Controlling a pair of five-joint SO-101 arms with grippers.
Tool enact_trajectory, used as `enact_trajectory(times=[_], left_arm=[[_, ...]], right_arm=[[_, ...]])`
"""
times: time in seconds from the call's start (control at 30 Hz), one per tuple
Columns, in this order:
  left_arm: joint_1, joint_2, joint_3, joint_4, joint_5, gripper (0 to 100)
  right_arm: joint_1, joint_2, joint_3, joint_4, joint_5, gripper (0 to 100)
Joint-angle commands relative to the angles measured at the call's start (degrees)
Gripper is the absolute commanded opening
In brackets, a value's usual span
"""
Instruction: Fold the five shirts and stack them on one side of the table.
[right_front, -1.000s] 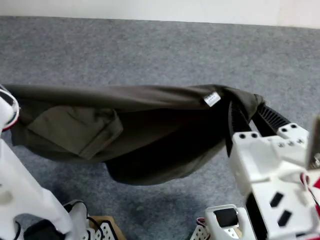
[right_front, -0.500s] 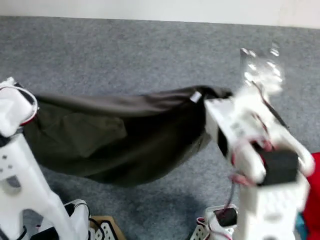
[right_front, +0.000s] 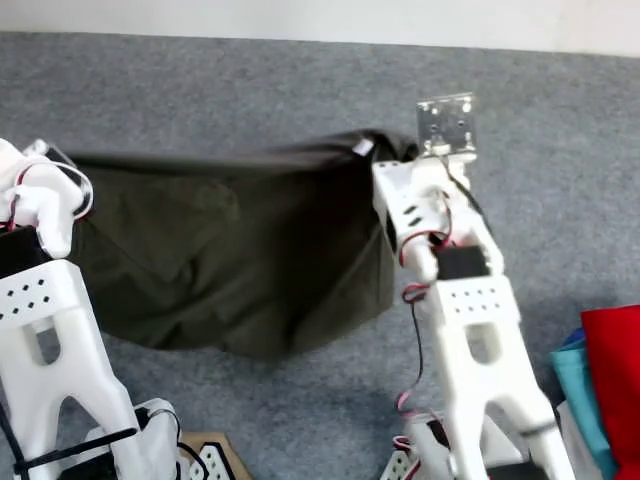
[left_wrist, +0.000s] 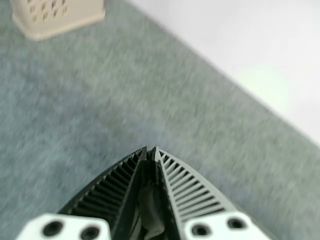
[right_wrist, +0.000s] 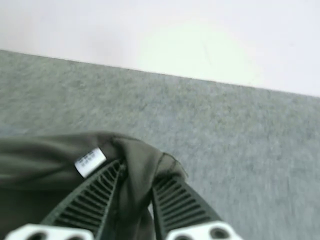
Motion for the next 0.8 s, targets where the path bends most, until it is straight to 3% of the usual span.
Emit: enact_trajectory(times=[0.0,0.2,0.37,0.53,0.67,0.77], left_arm=[[0.5,0.0,-0.3,-6.2,0.9,1],[1.1,11.1,-3.8,-13.3,0.7,1],[3.0,26.9,-14.0,-13.4,0.9,8],[5.7,44.1,-31.7,-12.4,0.9,8],[6.5,54.3,-47.9,-6.7,0.9,8],[6.5,60.5,-58.2,-1.1,0.9,8]], right_arm=[[0.3,5.8,0.0,-16.6,0.6,0.8],[0.3,17.7,-3.2,-34.2,0.2,0.8],[1.3,27.6,-12.5,-34.2,0.1,0.8],[1.3,39.4,-26.3,-34.2,0.1,0.8],[1.4,49.5,-41.4,-33.1,0.4,0.8],[1.5,55.9,-52.6,-24.6,0.4,0.8]])
